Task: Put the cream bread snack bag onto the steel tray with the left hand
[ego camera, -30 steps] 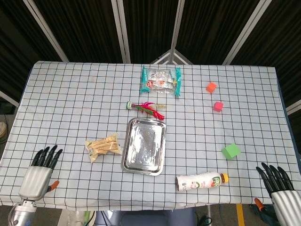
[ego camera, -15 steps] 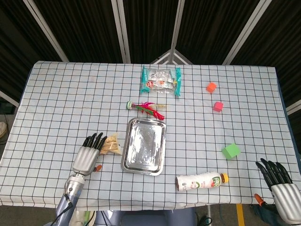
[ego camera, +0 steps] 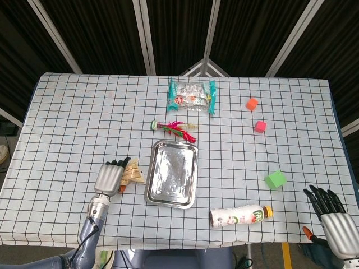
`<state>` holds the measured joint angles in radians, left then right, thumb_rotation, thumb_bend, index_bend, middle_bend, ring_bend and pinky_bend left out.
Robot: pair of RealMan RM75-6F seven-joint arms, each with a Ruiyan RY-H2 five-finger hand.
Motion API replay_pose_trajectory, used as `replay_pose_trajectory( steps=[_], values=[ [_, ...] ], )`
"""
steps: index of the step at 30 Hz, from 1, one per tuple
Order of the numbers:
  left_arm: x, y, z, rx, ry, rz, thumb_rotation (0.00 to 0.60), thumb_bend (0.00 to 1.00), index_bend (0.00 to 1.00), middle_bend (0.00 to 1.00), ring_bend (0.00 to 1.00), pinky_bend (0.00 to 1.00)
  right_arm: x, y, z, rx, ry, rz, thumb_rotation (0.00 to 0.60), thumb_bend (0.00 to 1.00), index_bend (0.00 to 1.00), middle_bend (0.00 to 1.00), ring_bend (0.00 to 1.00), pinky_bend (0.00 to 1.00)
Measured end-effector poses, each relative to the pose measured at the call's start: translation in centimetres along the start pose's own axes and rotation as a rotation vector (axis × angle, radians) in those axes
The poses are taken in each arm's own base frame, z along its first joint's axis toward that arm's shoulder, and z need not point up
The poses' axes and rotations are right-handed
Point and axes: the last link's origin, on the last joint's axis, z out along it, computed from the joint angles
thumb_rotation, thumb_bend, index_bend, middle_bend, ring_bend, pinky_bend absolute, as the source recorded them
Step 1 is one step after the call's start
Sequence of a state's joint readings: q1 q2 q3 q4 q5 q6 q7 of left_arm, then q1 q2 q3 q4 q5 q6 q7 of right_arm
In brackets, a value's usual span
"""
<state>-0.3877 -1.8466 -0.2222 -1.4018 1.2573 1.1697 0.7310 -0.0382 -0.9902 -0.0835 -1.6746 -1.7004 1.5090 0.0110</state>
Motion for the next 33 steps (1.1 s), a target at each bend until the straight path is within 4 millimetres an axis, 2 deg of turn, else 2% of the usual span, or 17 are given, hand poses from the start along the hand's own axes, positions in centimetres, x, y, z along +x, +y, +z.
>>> replay_pose_trajectory(
  steps=[8, 14, 17, 20, 29, 33],
  values=[
    [1.3, 0.7, 0.1, -0.035, 0.072, -0.051, 0.600, 0.17, 0.21, 0.42, 0.40, 0.50, 0.0, 0.2, 0.3, -0.022, -0.005, 0.003, 0.600, 0.31, 0.00, 0.00, 0.00, 0.00],
    [3.3, 3.0, -0.6, -0.110, 0.128, -0.066, 0.600, 0.17, 0.21, 0.41, 0.40, 0.50, 0.1, 0.5, 0.5, -0.032, -0.008, 0.018, 0.600, 0.31, 0.00, 0.00, 0.00, 0.00],
    [4.7, 5.0, -0.5, -0.157, 0.157, -0.069, 0.600, 0.17, 0.21, 0.41, 0.40, 0.50, 0.3, 0.8, 0.5, -0.038, -0.006, 0.031, 0.600, 0.31, 0.00, 0.00, 0.00, 0.00],
    [5.5, 7.4, 0.5, -0.200, 0.171, -0.061, 0.600, 0.17, 0.21, 0.41, 0.40, 0.50, 0.6, 1.1, 0.7, -0.046, -0.003, 0.048, 0.600, 0.31, 0.00, 0.00, 0.00, 0.00],
    [5.6, 13.9, 4.8, -0.254, 0.108, -0.002, 0.600, 0.16, 0.20, 0.40, 0.39, 0.50, 1.3, 2.8, 1.4, -0.088, 0.001, 0.094, 0.600, 0.31, 0.00, 0.00, 0.00, 0.00],
    [5.1, 15.8, 5.8, -0.259, 0.079, 0.013, 0.600, 0.13, 0.20, 0.37, 0.32, 0.40, 1.6, 3.4, 1.6, -0.102, 0.007, 0.098, 0.600, 0.31, 0.00, 0.00, 0.00, 0.00]
  ],
)
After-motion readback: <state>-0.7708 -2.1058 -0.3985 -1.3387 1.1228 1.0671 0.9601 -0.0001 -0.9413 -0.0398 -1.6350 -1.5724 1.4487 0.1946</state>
